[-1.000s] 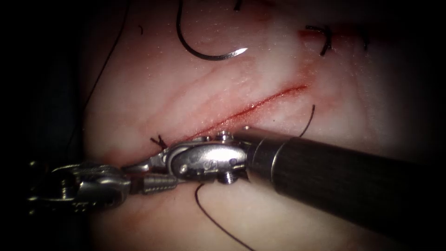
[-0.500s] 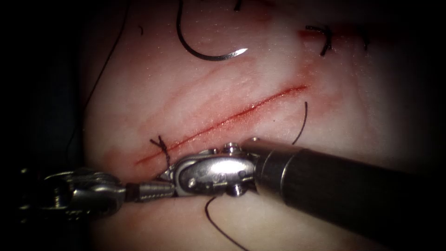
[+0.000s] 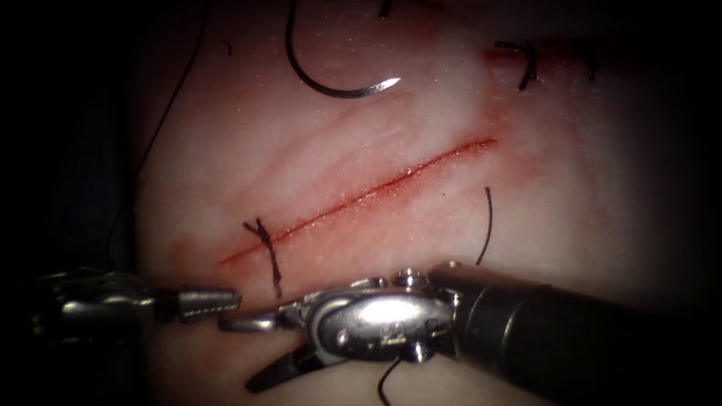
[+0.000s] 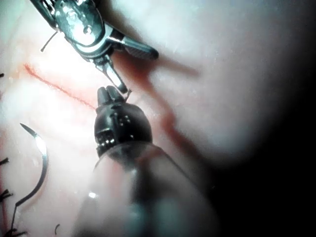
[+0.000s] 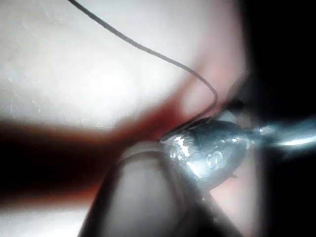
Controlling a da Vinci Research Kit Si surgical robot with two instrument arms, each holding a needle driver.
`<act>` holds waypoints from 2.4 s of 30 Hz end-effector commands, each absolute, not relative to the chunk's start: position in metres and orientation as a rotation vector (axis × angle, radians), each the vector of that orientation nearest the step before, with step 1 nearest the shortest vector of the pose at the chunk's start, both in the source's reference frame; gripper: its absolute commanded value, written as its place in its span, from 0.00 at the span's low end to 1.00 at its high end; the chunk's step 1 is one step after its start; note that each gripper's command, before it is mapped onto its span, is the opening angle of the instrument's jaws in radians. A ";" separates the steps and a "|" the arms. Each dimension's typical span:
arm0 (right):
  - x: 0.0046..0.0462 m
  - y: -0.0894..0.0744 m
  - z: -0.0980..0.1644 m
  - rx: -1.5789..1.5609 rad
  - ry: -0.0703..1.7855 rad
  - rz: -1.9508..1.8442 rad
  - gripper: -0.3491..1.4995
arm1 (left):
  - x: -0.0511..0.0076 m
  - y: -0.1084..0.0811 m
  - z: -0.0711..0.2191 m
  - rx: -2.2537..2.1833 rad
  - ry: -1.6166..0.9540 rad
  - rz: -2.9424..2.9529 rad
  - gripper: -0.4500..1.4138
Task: Wound Closure
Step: Cut the suture with the right tool.
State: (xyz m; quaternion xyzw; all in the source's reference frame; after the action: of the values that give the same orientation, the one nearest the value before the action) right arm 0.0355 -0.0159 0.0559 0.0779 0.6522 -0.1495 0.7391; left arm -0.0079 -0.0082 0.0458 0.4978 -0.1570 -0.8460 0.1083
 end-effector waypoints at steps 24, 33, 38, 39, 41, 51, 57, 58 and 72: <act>0.0284 -0.010 0.058 0.179 1.351 0.015 0.99 | -0.0121 -0.009 0.054 1.126 -0.541 -2.503 0.65; 0.0289 -0.010 0.058 0.176 1.349 0.017 0.99 | -0.0124 -0.008 0.055 1.075 -0.566 -2.438 0.44; 0.0289 -0.010 0.058 0.175 1.349 0.018 0.99 | -0.0122 -0.009 0.055 1.029 -0.599 -2.348 0.05; 0.0289 -0.010 0.058 0.175 1.349 0.018 0.99 | -0.0122 -0.009 0.054 1.029 -0.599 -2.334 0.05; 0.0289 -0.010 0.058 0.174 1.348 0.016 0.97 | -0.0118 -0.008 0.054 1.028 -0.597 -2.317 0.05; 0.0315 -0.011 0.061 0.156 1.348 -0.066 0.96 | -0.0105 -0.007 0.052 1.052 -0.640 -2.310 0.05; 0.0334 -0.011 0.062 0.113 1.343 -0.149 0.96 | -0.0105 -0.007 0.051 1.053 -0.638 -2.314 0.05; 0.0335 -0.011 0.062 0.105 1.343 -0.158 0.96 | -0.0105 -0.007 0.051 1.054 -0.636 -2.315 0.05; 0.0377 -0.011 0.061 -0.032 1.308 -0.267 0.96 | -0.0105 -0.007 0.050 1.075 -0.649 -2.321 0.05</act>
State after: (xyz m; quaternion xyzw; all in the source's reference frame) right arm 0.0369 -0.0112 0.0609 -0.0166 0.6042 -0.1240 0.7870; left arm -0.0100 -0.0070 0.0495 0.3942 -0.2372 -0.8525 0.2483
